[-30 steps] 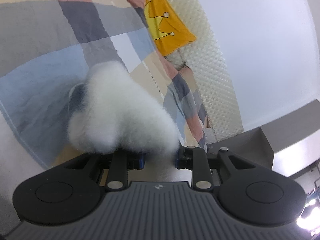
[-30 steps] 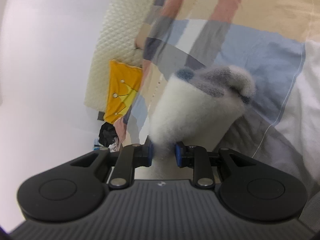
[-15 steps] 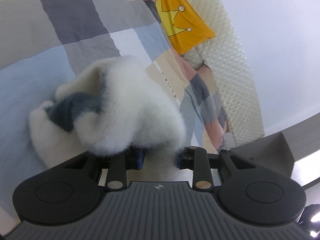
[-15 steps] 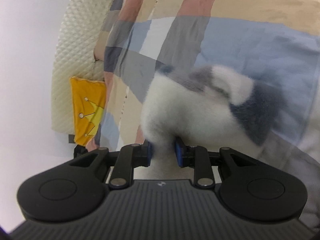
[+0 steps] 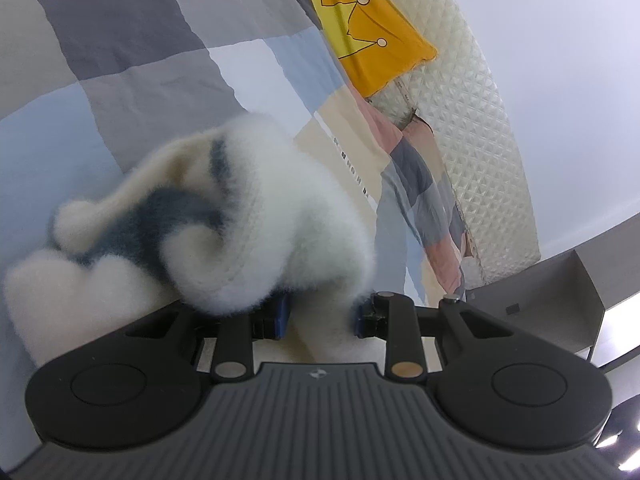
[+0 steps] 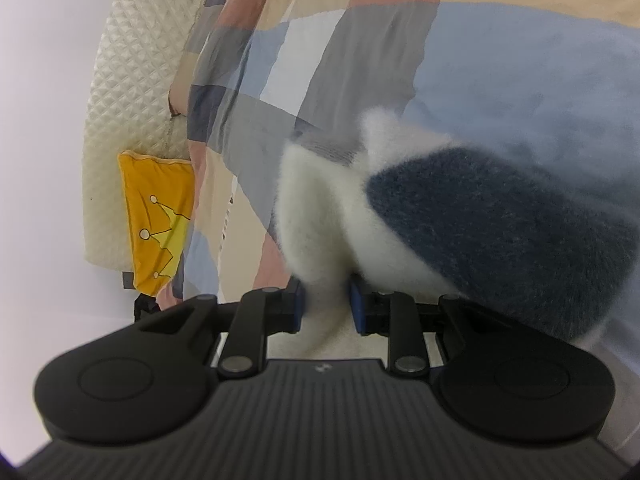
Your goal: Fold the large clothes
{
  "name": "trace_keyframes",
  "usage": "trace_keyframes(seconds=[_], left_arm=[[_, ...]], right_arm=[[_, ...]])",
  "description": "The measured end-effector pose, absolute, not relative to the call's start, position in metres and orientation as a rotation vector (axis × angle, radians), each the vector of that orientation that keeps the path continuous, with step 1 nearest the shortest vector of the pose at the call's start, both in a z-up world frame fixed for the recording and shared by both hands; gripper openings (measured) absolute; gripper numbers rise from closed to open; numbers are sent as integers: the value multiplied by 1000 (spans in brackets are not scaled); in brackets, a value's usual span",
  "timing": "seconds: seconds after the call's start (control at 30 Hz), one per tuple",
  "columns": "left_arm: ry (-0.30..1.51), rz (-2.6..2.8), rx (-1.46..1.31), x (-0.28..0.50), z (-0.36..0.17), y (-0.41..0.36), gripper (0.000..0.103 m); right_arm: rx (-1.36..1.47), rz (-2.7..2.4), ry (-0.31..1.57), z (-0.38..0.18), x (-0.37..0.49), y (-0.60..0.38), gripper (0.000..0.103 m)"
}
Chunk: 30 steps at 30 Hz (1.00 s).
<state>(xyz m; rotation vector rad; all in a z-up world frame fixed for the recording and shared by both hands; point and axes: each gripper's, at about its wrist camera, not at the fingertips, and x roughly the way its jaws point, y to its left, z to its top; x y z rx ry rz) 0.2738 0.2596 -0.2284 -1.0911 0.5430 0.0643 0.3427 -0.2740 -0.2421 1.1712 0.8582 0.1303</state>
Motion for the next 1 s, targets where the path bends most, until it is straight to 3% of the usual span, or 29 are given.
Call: trace_keyframes(seconds=[0.17,0.3,0.43,0.47,0.6,1.0], left_arm=[[540,43,-1082,275,-226,261,34],[540,29,-1017,272,-218,254,44],[541,12,-917,265,-204,242,56],[544,13,-891,262,-201,239,62],[527,11,-772,250,-186,224,78],[547,-18,-343,273,-167,156,78]], right_arm=[[1184,155,847,-241,339,-276,29],[1139,190,819,-233,332,-275,35],[1073,317,818,-222,327,-266,78],[1039,355,819,-218,325,-260,81],[876,446,793,-202,318,-239,81],[323,418,667,-176,312,-197,77]])
